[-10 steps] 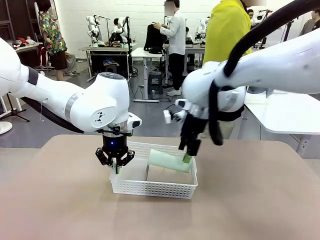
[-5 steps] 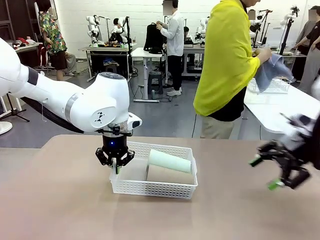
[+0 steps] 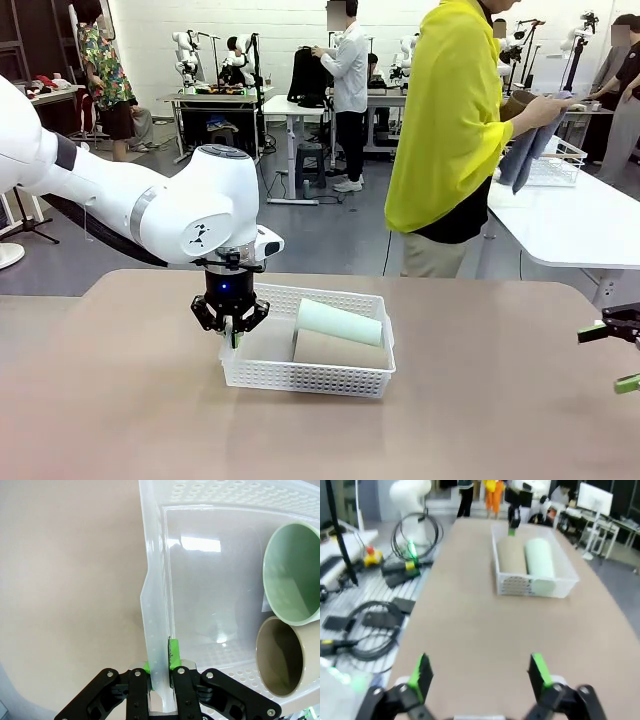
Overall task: Clean and organize the cups into the basket.
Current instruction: Pick up the Reusable plastic cup from the right side of the table and stack it inside the Organizing basket in the center of the table.
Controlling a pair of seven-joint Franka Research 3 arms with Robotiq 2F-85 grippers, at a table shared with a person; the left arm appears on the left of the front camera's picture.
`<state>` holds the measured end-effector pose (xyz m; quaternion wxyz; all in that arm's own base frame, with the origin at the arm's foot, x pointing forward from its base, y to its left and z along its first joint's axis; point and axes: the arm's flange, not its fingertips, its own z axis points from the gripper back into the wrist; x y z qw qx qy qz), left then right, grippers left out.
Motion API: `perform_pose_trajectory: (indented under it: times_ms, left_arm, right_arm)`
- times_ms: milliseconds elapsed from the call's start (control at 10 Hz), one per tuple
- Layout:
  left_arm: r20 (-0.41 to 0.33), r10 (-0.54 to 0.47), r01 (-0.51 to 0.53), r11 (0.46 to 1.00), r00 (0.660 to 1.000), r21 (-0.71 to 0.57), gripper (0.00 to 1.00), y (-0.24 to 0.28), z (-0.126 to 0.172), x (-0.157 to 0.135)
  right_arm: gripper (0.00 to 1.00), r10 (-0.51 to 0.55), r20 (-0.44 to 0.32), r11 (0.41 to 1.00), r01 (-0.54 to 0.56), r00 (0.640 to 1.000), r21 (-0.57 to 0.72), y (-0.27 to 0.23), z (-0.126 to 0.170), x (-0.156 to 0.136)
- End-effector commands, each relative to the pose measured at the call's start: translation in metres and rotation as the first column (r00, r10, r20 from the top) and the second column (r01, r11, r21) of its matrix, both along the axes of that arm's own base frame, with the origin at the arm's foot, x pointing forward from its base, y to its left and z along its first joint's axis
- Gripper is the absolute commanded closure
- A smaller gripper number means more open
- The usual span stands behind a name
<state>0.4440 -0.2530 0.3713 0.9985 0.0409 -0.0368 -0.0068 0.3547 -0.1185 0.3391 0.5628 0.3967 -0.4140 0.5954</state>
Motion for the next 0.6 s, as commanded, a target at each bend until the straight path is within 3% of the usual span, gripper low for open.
perform_pose_trajectory:
  times_ms: [0,100,200,300,500]
  left_arm:
    - [0.002,-0.002,0.002,1.000,1.000,0.002,1.00,0.000,0.001,-0.001]
    - [0.002,-0.002,0.002,1.000,1.000,0.002,1.00,0.000,0.001,-0.001]
    - [0.002,-0.002,0.002,1.000,1.000,0.002,1.00,0.000,0.001,-0.001]
    - [0.002,-0.002,0.002,1.000,1.000,0.002,1.00,0.000,0.001,-0.001]
    - [0.002,-0.002,0.002,1.000,1.000,0.002,1.00,0.000,0.001,-0.001]
  right_arm:
    - [0.00,-0.009,-0.048,0.993,0.015,0.999,0.120,-0.017,-0.014,0.024]
    - [0.00,-0.048,-0.066,0.981,0.059,0.997,0.182,-0.023,-0.020,0.027]
    - [0.00,-0.078,-0.098,0.983,0.093,0.992,0.161,-0.019,-0.024,0.032]
    - [0.00,-0.025,-0.060,0.993,0.032,0.998,0.111,-0.017,-0.017,0.013]
    - [0.00,-0.025,-0.060,0.993,0.032,0.998,0.111,-0.017,-0.017,0.013]
